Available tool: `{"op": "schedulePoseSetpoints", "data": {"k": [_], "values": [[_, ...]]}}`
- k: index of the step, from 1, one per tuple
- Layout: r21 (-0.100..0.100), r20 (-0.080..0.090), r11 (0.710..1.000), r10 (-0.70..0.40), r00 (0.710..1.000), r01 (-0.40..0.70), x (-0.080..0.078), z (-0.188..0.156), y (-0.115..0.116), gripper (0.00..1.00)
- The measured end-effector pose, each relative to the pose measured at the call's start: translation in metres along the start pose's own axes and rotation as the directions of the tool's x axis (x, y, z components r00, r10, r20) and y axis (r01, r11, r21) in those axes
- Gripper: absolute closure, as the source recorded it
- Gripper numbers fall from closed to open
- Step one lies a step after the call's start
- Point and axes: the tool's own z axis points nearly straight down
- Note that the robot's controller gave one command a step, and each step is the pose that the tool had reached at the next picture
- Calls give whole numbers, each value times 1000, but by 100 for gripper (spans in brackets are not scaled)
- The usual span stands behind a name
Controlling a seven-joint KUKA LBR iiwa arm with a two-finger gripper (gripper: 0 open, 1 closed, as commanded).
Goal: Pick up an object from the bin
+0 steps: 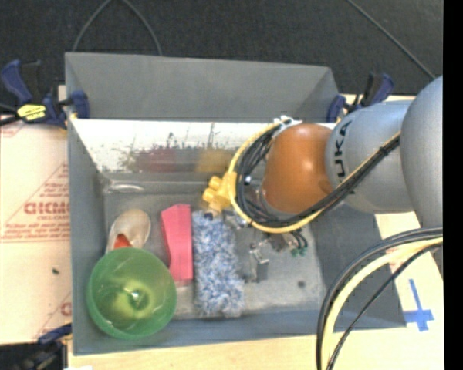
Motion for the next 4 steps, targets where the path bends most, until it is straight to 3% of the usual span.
{"op": "schedulePoseSetpoints", "data": {"k": [1, 2, 3, 4], "values": [[4, 6, 1000, -27, 1000, 27, -11, -32, -28, 0], [0, 2, 932, -361, 932, 361, 7, -31, 72, 0], [6, 8, 965, -262, 965, 262, -3, -3, 59, 0], [22, 13, 796, -605, 796, 605, 0, -9, 78, 100]]}}
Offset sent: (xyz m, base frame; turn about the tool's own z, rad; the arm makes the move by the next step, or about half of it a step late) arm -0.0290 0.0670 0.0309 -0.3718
